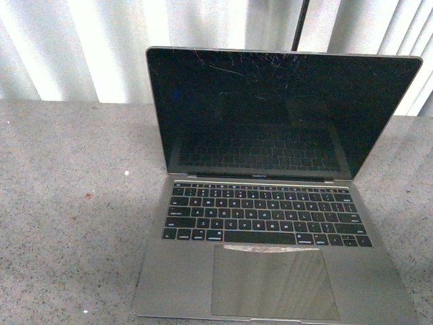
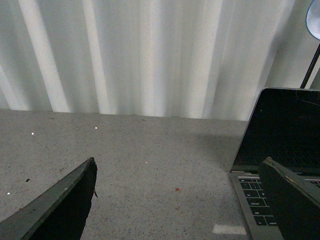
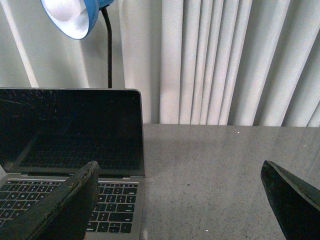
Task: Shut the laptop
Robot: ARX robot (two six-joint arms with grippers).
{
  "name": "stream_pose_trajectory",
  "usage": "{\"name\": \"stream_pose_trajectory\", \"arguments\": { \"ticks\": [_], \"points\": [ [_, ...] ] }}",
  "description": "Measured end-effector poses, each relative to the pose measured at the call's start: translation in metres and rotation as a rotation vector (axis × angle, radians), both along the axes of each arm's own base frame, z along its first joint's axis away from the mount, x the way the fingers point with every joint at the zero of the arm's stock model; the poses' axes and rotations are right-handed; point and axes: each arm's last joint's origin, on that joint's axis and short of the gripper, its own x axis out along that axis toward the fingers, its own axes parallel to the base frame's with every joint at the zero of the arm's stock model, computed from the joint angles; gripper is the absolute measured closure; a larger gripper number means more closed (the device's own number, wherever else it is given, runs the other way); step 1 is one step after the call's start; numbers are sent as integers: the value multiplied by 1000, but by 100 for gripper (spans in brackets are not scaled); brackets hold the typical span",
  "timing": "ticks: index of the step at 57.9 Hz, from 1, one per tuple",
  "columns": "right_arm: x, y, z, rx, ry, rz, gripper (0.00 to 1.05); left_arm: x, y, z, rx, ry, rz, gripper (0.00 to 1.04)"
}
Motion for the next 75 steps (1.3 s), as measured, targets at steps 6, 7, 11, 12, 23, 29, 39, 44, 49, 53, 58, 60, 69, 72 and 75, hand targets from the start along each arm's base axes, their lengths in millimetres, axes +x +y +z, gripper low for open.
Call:
{"name": "stream_pose_trajectory", "arguments": {
  "ticks": [6, 7, 11, 12, 23, 29, 39, 44, 49, 53, 58, 60, 69, 72, 75],
  "points": [
    [0, 0, 0, 0, 0, 0, 7, 0, 0, 0, 0, 0, 0, 7],
    [0, 0, 0, 0, 0, 0, 7, 0, 0, 0, 0, 0, 0, 7],
    [0, 0, 0, 0, 0, 0, 7, 0, 0, 0, 0, 0, 0, 7],
    [0, 0, 0, 0, 0, 0, 7, 0, 0, 0, 0, 0, 0, 7],
    [0, 0, 0, 0, 0, 0, 7, 0, 0, 0, 0, 0, 0, 7],
    [0, 0, 0, 0, 0, 0, 7, 0, 0, 0, 0, 0, 0, 7],
    [0, 0, 0, 0, 0, 0, 7, 0, 0, 0, 0, 0, 0, 7],
    [0, 0, 0, 0, 0, 0, 7, 0, 0, 0, 0, 0, 0, 7],
    [0, 0, 0, 0, 0, 0, 7, 0, 0, 0, 0, 0, 0, 7],
    [0, 0, 0, 0, 0, 0, 7, 0, 0, 0, 0, 0, 0, 7],
    [0, 0, 0, 0, 0, 0, 7, 0, 0, 0, 0, 0, 0, 7],
    [0, 0, 0, 0, 0, 0, 7, 0, 0, 0, -1, 2, 5, 7],
    [10, 0, 10, 117, 342, 45, 7, 15, -3, 3, -275, 69, 116, 7],
    [19, 0, 21, 94, 332, 99, 7, 25, -7, 15, -294, 36, 24, 7],
    [29, 0, 34, 55, 295, 154, 7, 38, -12, 31, -280, -3, -70, 7]
  ]
}}
